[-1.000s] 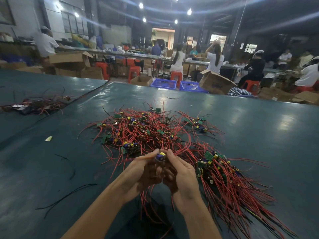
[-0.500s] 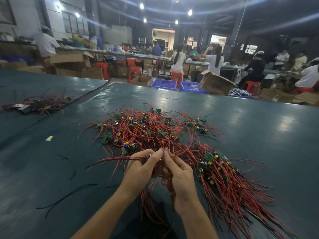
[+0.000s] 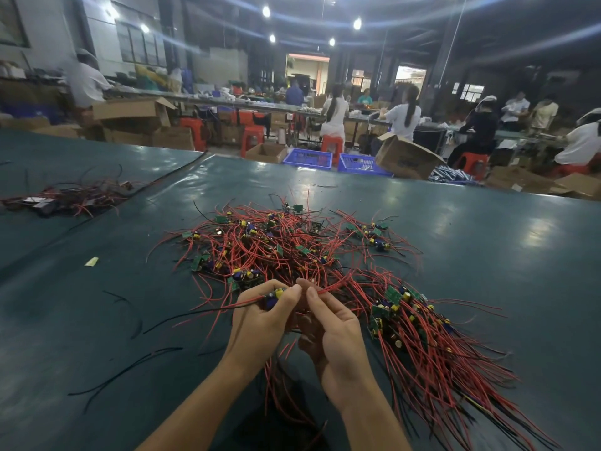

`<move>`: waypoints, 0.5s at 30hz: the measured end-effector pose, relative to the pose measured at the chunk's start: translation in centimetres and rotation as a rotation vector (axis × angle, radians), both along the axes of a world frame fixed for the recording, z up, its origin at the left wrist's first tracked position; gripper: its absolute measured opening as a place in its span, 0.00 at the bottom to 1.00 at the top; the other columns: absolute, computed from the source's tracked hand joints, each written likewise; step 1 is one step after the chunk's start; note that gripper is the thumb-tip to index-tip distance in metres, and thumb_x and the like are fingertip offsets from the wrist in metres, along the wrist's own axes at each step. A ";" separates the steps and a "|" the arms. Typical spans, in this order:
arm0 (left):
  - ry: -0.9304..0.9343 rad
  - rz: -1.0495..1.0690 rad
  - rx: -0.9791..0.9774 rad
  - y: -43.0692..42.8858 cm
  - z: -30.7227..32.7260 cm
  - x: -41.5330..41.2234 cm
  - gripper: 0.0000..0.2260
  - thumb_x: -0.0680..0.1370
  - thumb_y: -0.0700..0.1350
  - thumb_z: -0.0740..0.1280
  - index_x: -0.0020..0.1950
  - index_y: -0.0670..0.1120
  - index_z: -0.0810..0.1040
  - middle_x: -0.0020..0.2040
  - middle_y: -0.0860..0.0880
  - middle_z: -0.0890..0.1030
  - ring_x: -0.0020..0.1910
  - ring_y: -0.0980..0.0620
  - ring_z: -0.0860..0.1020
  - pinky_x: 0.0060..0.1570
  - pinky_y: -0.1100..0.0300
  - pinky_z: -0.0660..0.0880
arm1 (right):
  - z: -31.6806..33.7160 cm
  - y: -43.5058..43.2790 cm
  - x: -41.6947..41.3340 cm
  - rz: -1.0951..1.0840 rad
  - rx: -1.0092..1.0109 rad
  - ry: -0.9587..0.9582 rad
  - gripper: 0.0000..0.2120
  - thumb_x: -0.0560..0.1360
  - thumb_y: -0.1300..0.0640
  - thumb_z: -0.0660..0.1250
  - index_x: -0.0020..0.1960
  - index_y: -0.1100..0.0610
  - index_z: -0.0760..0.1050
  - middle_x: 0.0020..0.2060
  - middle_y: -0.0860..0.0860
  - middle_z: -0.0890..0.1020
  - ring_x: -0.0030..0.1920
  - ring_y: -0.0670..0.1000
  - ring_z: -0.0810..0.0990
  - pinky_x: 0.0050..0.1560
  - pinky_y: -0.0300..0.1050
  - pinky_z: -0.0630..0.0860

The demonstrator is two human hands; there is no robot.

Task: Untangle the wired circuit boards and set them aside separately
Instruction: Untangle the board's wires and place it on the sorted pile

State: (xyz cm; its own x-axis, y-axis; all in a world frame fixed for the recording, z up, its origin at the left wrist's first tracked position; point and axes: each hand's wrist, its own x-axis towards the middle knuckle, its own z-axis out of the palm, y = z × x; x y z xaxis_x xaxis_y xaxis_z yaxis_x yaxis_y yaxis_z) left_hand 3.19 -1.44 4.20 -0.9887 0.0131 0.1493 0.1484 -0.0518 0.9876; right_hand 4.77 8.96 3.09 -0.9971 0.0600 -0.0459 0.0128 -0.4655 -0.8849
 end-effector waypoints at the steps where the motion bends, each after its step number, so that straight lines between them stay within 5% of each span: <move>1: 0.007 0.006 0.000 -0.2 -0.2 -0.1 0.11 0.78 0.45 0.66 0.35 0.50 0.75 0.25 0.57 0.76 0.30 0.55 0.73 0.41 0.54 0.70 | -0.1 0.0 0.0 -0.011 0.010 -0.005 0.13 0.68 0.51 0.71 0.49 0.54 0.86 0.50 0.63 0.85 0.50 0.60 0.82 0.53 0.55 0.75; 4: -0.005 0.011 0.034 -0.2 -0.9 -0.6 0.12 0.78 0.44 0.66 0.34 0.50 0.76 0.24 0.57 0.76 0.27 0.59 0.73 0.37 0.58 0.70 | -0.2 0.1 -0.1 0.000 -0.011 -0.034 0.08 0.71 0.54 0.71 0.46 0.54 0.86 0.48 0.62 0.85 0.49 0.60 0.83 0.55 0.57 0.77; 7: 0.000 0.005 0.018 -0.1 -1.2 -0.5 0.14 0.77 0.43 0.67 0.32 0.51 0.77 0.25 0.56 0.77 0.26 0.61 0.74 0.34 0.63 0.70 | 0.1 0.4 -0.2 0.029 -0.081 -0.104 0.10 0.78 0.58 0.66 0.47 0.56 0.86 0.45 0.59 0.86 0.42 0.56 0.85 0.41 0.48 0.83; 10: 0.026 0.031 0.011 0.0 -1.1 -0.4 0.14 0.77 0.41 0.68 0.31 0.48 0.76 0.24 0.55 0.75 0.26 0.57 0.72 0.33 0.61 0.70 | 0.4 1.3 -0.6 -0.075 -0.141 -0.166 0.11 0.79 0.59 0.65 0.46 0.57 0.85 0.40 0.50 0.85 0.28 0.45 0.77 0.23 0.36 0.71; 15: 0.128 -0.003 0.033 0.4 -0.9 -0.2 0.17 0.75 0.33 0.68 0.27 0.42 0.73 0.22 0.47 0.71 0.22 0.53 0.68 0.26 0.64 0.67 | 0.6 3.5 -1.2 -0.249 -0.135 -0.161 0.08 0.80 0.59 0.64 0.51 0.57 0.82 0.38 0.47 0.84 0.24 0.41 0.68 0.18 0.33 0.62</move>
